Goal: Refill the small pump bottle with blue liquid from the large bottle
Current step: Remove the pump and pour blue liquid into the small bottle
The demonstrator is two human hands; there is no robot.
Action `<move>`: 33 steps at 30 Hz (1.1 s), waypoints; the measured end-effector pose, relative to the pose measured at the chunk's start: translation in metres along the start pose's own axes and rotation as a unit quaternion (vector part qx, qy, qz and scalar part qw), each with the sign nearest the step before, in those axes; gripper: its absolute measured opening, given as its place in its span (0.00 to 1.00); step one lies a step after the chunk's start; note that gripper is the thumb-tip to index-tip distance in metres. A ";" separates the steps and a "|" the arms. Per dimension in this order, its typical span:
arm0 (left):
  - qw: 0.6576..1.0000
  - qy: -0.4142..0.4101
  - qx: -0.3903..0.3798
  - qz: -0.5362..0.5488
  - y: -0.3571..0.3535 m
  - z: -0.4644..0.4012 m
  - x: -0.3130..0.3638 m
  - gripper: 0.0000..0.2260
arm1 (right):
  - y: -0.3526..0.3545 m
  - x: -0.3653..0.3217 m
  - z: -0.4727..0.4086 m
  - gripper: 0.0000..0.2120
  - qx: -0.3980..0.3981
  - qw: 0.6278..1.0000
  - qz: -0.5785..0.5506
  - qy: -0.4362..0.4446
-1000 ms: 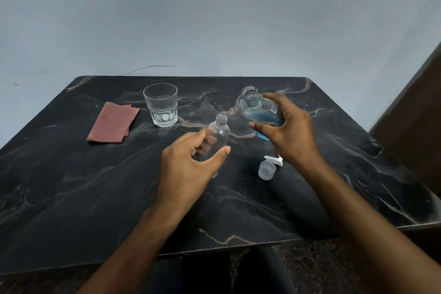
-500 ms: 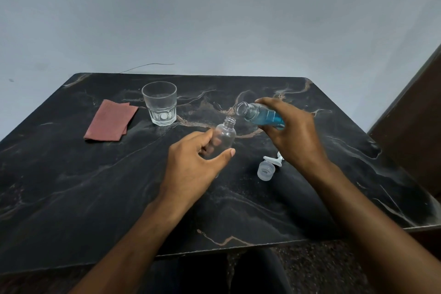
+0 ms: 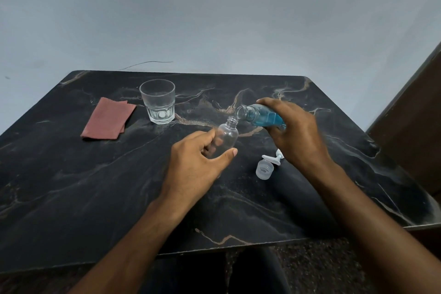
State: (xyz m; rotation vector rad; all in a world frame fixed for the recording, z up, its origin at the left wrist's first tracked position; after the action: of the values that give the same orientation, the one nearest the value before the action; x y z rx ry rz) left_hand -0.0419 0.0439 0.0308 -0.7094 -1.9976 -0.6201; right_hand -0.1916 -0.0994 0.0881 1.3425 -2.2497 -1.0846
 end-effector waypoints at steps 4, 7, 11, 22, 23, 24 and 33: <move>1.000 0.003 0.000 -0.004 -0.001 0.000 0.000 0.10 | 0.002 -0.001 0.001 0.25 0.006 1.000 0.006 0.007; 1.000 0.006 -0.001 -0.004 -0.001 0.000 0.000 0.10 | 0.003 -0.003 0.001 0.25 0.012 1.000 0.010 0.015; 1.000 0.005 -0.004 -0.005 -0.002 0.000 -0.001 0.10 | 0.004 -0.004 0.000 0.26 0.016 0.999 0.028 0.025; 1.000 -0.002 -0.005 -0.015 -0.003 0.001 0.001 0.09 | 0.009 -0.007 -0.001 0.25 0.023 0.996 0.068 0.053; 1.000 -0.002 -0.004 -0.014 -0.003 0.002 0.002 0.09 | 0.009 -0.007 -0.001 0.24 0.023 0.996 0.068 0.055; 1.000 -0.002 -0.003 -0.013 -0.003 0.002 0.001 0.10 | 0.009 -0.007 -0.001 0.24 0.023 0.996 0.066 0.058; 1.000 -0.012 -0.005 -0.028 -0.001 0.001 0.003 0.10 | 0.011 -0.008 -0.002 0.24 0.023 0.994 0.075 0.071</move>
State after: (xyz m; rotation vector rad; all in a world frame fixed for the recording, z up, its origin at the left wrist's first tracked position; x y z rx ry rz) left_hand -0.0441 0.0445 0.0332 -0.6715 -2.0440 -0.6568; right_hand -0.1933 -0.0909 0.0990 1.2055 -2.2417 -0.8645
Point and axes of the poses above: each hand's wrist, its own z-axis away from the middle knuckle, its own y-axis out of the back of the hand, x = y × z, the point moved 9 cm from there along -z, towards the middle knuckle, and after that the axes turned 15 degrees about z, right-handed, at the moved point
